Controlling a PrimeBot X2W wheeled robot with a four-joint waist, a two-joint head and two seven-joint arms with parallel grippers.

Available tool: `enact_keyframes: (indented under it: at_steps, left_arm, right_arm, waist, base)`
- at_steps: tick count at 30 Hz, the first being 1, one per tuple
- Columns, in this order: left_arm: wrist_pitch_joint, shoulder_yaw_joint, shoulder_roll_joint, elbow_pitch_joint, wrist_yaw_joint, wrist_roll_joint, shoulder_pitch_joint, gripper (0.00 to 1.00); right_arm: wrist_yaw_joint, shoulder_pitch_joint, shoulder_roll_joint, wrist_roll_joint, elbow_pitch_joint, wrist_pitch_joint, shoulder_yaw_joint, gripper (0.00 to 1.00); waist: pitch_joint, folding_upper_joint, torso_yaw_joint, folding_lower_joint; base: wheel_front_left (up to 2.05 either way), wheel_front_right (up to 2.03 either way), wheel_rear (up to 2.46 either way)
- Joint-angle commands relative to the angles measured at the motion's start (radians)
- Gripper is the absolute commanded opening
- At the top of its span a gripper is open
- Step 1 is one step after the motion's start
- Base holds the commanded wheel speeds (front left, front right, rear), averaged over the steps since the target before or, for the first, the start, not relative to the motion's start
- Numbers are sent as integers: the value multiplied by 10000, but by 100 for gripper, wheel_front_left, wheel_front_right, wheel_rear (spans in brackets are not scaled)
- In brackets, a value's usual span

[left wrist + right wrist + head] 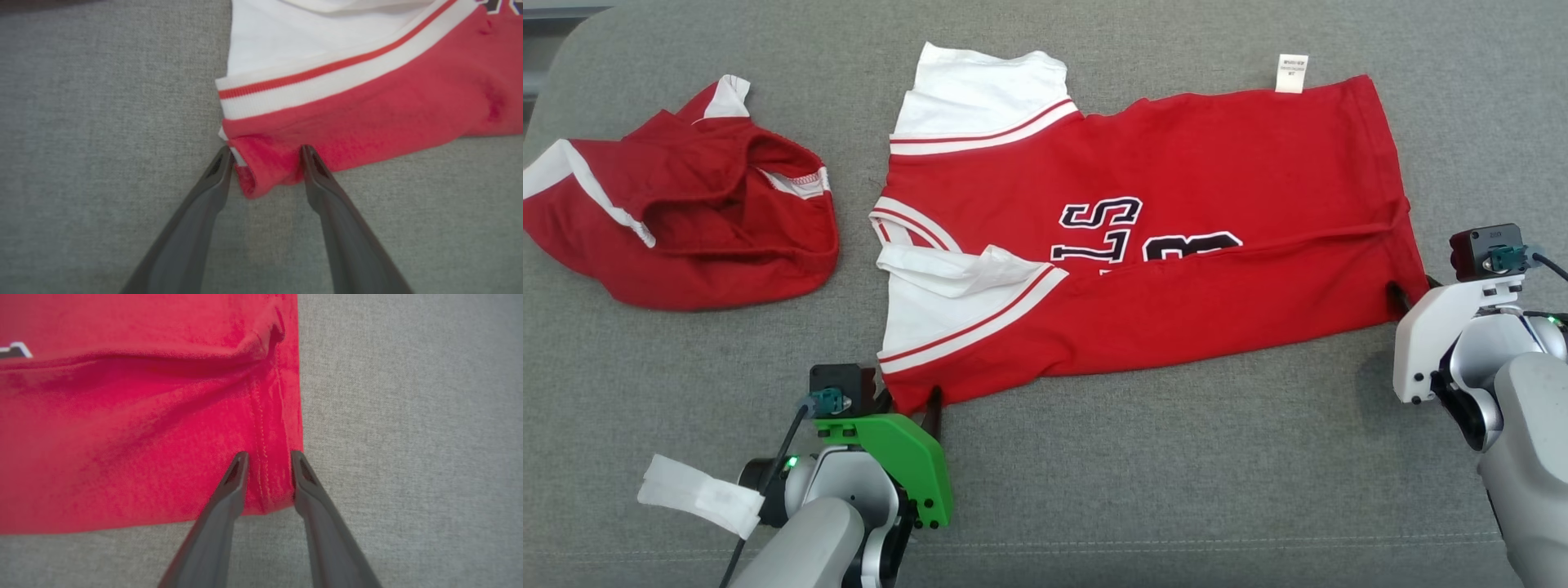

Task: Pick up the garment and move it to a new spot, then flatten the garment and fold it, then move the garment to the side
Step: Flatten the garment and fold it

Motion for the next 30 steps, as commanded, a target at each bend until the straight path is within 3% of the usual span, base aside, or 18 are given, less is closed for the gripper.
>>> enact_keyframes:
  at_steps: [1,3,4,5,6,22,30]
  left_arm:
    - [209,-104,-63,202,-39,-131,2,41]
    - [272,-144,-68,239,-44,-153,10,30]
    - [350,-183,-67,272,-61,-179,19,17]
    - [388,-197,-69,290,-63,-192,25,4]
    - [389,-198,-70,294,-59,-186,28,0]
    - [544,-9,568,-77,2,-420,500,0]
    - [884,-113,1049,-403,49,-548,1085,0]
  right_arm:
    - [-14,30,-72,73,-24,107,34,32]
    - [-14,51,-88,146,-67,187,88,15]
    - [-16,66,-105,167,-85,208,103,0]
    - [-16,84,-122,200,-98,240,118,0]
    - [-16,110,-127,234,-115,255,134,0]
    - [-18,1749,-538,1171,-1423,239,-265,0]
    - [-19,3116,-253,1459,-2116,445,-621,0]
  waist:
    - [10,-1,-16,0]
    - [20,-1,-20,0]
    - [25,-1,-21,0]
    - [28,-1,-21,0]
    - [27,-1,-18,0]
    - [-682,-1,-145,0]
    - [-1201,-1,-327,0]
  base:
    - [0,0,0]
    - [0,0,0]
    - [0,0,0]
    - [0,0,0]
    - [0,0,0]
    - [0,0,0]
    - [0,0,0]
